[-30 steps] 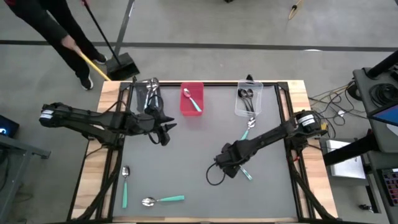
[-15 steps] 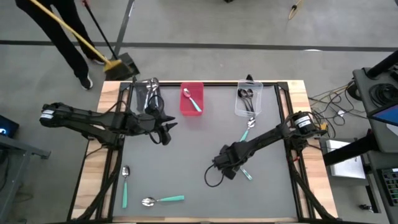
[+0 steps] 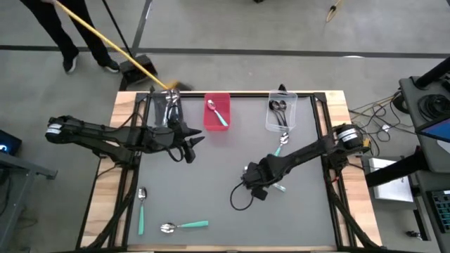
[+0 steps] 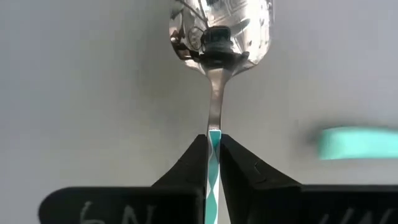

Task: Sort silverware by color (type)
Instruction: Put the blue patterned spoon into the black bin

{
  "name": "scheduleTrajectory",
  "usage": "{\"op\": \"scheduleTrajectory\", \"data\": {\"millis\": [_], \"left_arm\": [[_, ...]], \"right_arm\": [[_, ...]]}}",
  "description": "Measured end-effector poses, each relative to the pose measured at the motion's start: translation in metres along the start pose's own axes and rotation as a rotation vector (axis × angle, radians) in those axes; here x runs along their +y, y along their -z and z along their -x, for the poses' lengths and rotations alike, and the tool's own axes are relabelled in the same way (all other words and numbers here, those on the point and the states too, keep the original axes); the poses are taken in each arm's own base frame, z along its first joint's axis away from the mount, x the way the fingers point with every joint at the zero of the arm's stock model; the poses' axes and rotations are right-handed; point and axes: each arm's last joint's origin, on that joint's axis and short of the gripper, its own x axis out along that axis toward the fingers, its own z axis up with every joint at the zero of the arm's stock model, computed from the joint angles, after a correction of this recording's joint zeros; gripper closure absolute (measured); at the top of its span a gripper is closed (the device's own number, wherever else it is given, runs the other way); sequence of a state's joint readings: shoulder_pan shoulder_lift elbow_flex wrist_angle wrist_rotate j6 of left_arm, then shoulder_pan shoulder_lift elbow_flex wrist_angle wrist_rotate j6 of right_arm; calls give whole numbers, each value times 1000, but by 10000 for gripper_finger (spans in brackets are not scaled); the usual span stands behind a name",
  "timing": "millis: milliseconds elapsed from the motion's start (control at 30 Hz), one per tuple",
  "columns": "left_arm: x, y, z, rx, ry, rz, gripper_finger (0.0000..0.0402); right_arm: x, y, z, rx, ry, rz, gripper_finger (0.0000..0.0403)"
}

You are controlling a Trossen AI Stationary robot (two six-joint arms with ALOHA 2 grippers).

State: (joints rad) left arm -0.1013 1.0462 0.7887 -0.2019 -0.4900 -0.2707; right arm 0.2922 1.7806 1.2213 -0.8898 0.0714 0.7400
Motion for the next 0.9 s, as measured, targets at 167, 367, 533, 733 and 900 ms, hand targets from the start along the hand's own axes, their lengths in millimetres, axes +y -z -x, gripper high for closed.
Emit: {"op": "scheduleTrajectory", "data": {"millis": [167,367,533,733,900], "left_arm": [[-1,-4,0,-35,11,19,297],[-2,-5,0,-43,14,24,297],[-2,-6,0,-59,18,32,297],[-3,-9,0,-85,28,47,297],[-6,-13,1,-124,47,70,297]], "right_arm": [[-6,0,40,-190,-50,72,388],[-15,2,78,-529,-156,231,389],[-32,7,88,-840,-246,332,390],[-53,9,97,-1198,-283,410,390],[-66,1,109,-1396,-362,523,390]]}}
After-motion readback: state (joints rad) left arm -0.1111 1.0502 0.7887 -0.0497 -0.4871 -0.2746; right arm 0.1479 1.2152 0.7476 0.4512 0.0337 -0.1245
